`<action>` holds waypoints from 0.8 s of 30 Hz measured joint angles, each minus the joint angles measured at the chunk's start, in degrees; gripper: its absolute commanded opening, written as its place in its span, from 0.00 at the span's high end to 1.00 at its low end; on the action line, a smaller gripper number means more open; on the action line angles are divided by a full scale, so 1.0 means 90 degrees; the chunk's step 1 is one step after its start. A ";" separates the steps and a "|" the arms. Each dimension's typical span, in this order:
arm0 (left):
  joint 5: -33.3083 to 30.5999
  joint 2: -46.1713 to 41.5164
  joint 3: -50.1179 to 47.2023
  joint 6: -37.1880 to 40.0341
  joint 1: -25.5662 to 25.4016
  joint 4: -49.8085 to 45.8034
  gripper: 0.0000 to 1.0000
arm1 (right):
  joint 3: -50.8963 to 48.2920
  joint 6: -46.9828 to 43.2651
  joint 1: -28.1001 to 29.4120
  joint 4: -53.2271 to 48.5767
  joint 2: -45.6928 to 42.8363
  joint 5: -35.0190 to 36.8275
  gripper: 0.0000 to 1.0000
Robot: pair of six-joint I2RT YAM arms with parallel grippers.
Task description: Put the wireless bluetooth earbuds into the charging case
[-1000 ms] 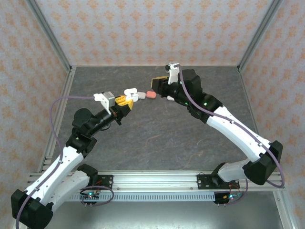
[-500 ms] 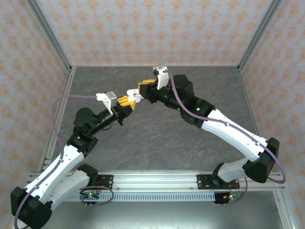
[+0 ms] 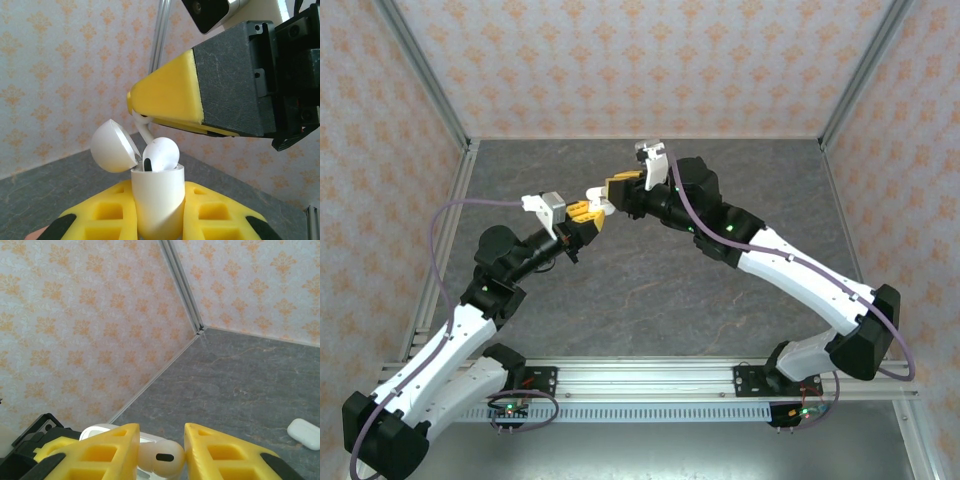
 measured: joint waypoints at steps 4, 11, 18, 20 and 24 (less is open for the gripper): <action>0.0000 0.0000 0.0000 0.0000 0.0000 0.0000 0.99 | -0.0078 0.0073 0.0000 0.0027 0.0000 -0.0095 0.71; 0.0000 0.0000 0.0000 0.0002 0.0000 0.0000 0.99 | -0.0119 0.0172 0.0000 0.0024 0.0000 -0.0219 0.71; 0.0000 0.0000 0.0000 0.0002 0.0000 0.0000 0.99 | -0.0129 0.0187 0.0000 -0.0005 0.0000 -0.0437 0.68; -0.0002 0.0000 0.0000 0.0002 0.0000 0.0000 1.00 | -0.0129 0.0175 0.0000 -0.0097 0.0000 -0.0503 0.67; -0.0002 0.0000 0.0000 0.0000 0.0000 -0.0005 1.00 | -0.0117 0.0158 0.0000 -0.0182 0.0000 -0.0622 0.60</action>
